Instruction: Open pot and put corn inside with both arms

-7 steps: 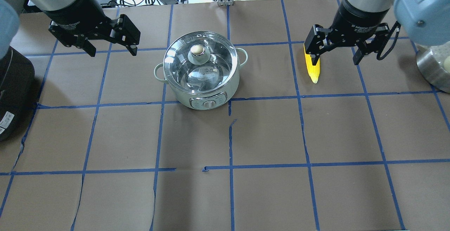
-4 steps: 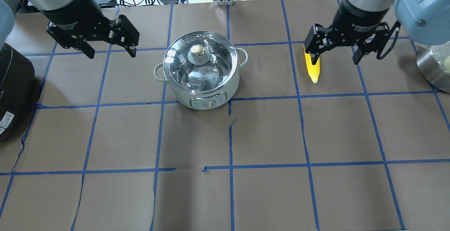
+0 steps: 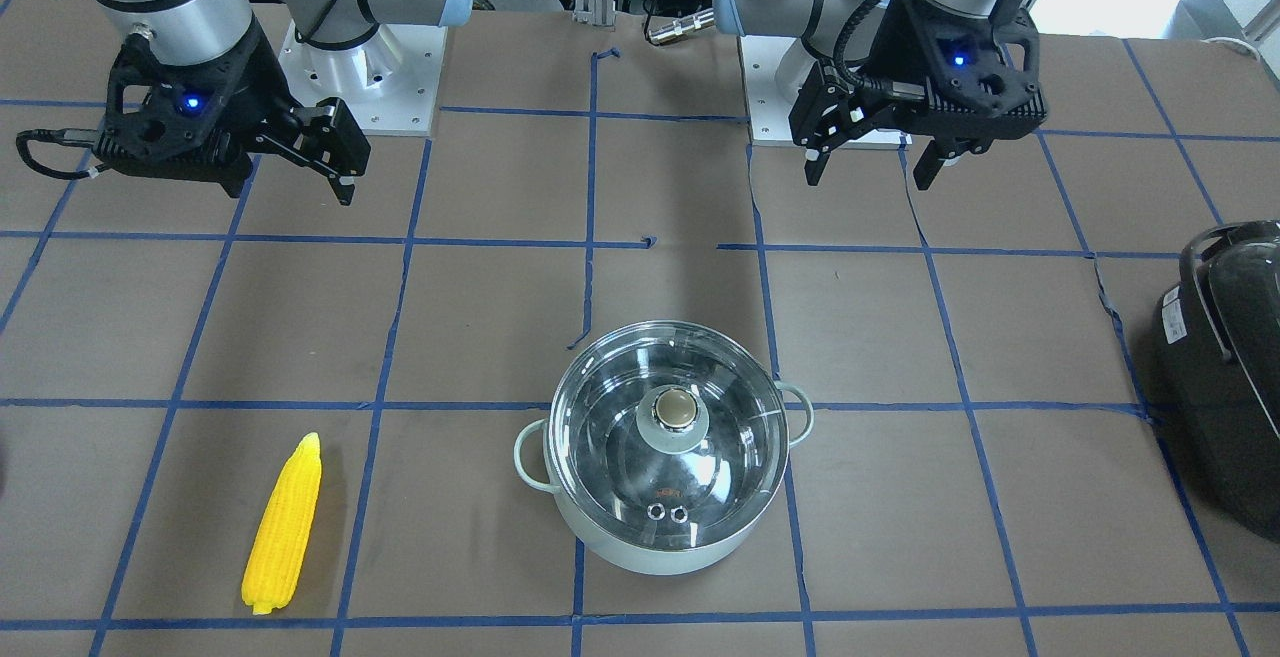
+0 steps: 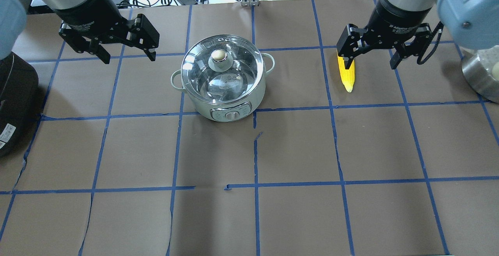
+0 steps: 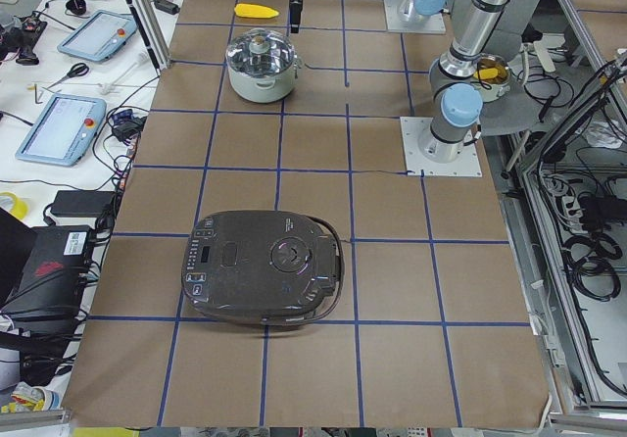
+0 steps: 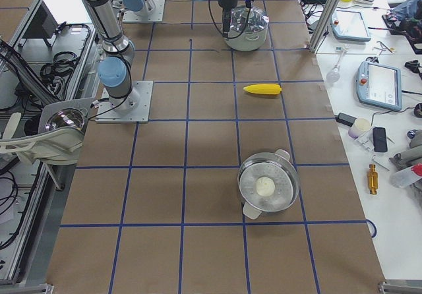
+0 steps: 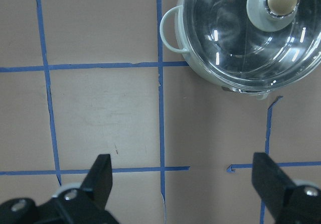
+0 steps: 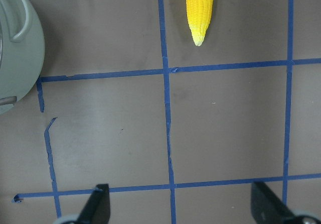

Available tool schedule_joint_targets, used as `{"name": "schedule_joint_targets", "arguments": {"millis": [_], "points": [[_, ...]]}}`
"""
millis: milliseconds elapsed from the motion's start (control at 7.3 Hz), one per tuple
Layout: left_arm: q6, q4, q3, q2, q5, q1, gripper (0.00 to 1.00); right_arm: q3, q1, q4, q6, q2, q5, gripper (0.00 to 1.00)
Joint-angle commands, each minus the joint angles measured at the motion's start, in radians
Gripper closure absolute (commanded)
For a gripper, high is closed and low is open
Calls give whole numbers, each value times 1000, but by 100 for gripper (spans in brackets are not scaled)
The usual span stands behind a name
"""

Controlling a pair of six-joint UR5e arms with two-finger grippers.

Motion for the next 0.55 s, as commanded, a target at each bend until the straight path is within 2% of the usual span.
{"name": "schedule_joint_targets", "arguments": {"millis": [0, 137, 411], "points": [[-9, -8, 60, -40, -7, -10, 0, 0, -46, -80, -2, 28, 6, 0], [-20, -5, 82, -62, -7, -23, 0, 6, -75, -82, 3, 57, 6, 0], [-87, 11, 151, -147, -17, -98, 0, 11, -80, -215, 9, 167, 4, 0]]}}
